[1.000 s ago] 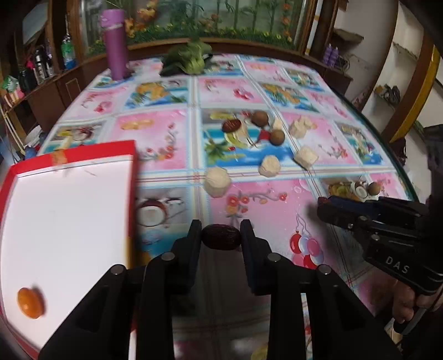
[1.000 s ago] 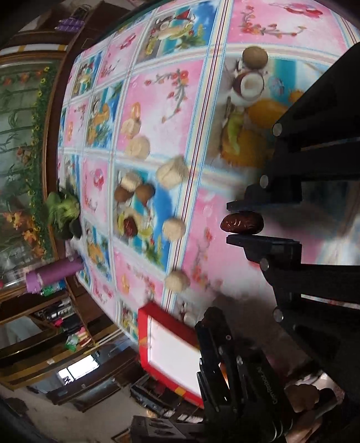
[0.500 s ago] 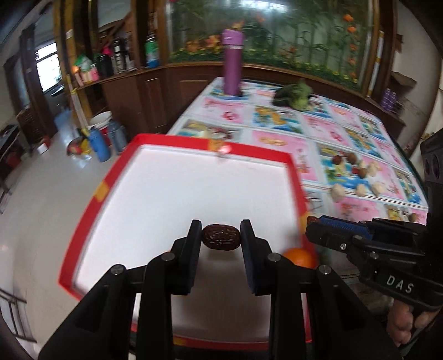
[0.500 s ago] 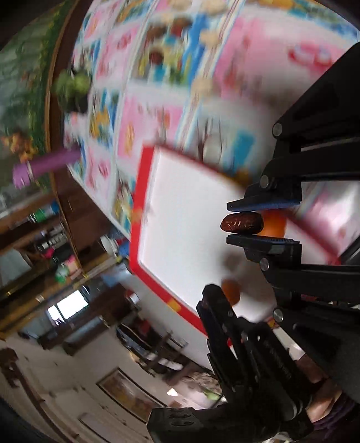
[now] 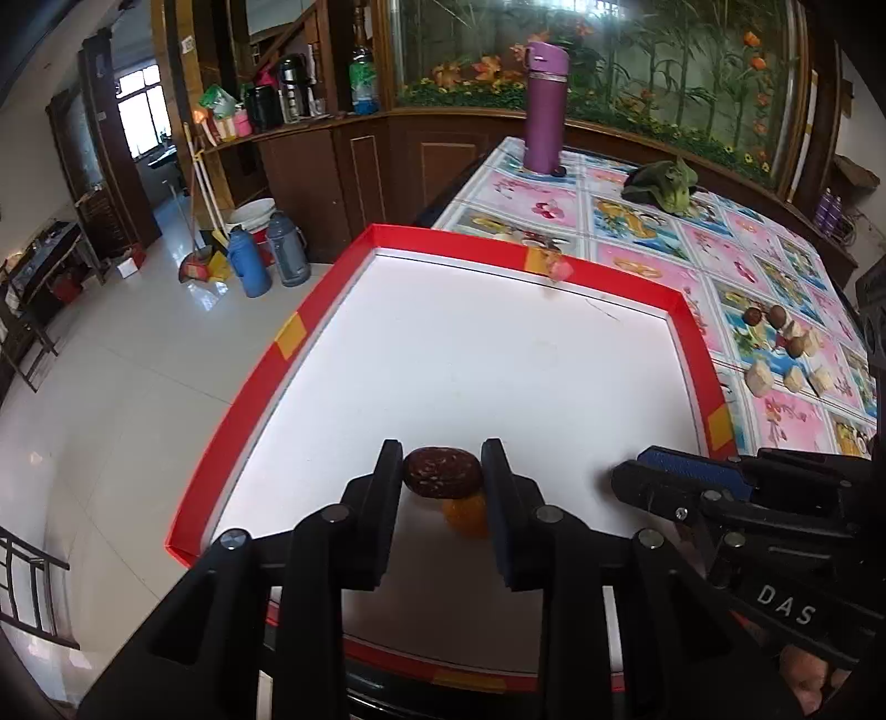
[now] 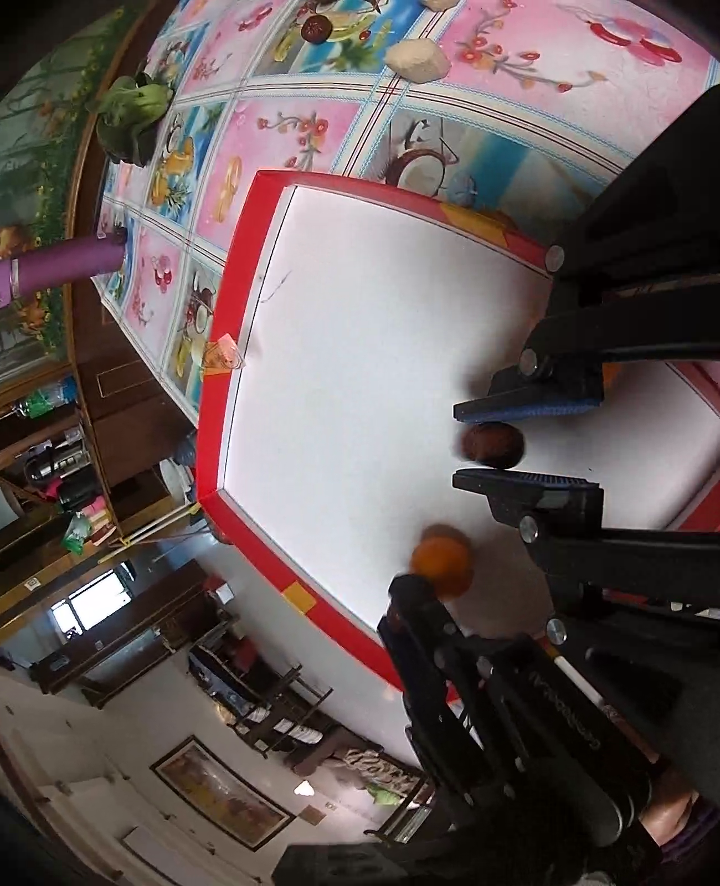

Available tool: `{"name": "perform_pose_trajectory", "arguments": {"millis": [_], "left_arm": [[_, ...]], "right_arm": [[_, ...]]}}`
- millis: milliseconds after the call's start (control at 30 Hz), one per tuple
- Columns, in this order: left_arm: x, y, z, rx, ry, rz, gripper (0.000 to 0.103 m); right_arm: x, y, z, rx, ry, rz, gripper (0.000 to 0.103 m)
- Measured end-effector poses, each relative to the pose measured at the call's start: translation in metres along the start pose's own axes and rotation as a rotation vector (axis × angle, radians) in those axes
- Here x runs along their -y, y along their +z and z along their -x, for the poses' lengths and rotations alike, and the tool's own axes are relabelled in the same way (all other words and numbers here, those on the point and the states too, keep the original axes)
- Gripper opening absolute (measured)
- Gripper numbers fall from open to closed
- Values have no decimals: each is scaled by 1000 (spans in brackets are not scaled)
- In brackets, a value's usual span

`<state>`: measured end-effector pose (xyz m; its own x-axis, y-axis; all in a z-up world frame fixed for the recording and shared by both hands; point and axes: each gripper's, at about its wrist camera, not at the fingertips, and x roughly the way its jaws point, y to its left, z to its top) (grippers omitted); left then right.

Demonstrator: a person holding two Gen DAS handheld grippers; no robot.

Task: Organize fruits
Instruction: 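Move both dates over the white tray and open both tools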

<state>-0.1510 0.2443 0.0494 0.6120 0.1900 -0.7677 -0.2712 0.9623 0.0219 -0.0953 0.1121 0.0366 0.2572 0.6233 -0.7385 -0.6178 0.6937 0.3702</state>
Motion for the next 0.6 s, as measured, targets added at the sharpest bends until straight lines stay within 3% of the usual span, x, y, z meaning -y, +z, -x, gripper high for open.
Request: {"name": "perform_pose_trajectory", "arguments": {"millis": [100,233,467,600], "left_arm": [[4,0,6,9,10,-9,60],[24,8,21,50,-33,-52,61],[104,26,29,69,-175,-211,61],[152,31,17,45,-215,-302,61]], "right_arm": [[10,1,25,63,22,-11,19],[39,-3,64,178,-42,-34,37],[129,-29,121,242,-223,-152,37],[173,-40,144,255,-297,-226,37]]}}
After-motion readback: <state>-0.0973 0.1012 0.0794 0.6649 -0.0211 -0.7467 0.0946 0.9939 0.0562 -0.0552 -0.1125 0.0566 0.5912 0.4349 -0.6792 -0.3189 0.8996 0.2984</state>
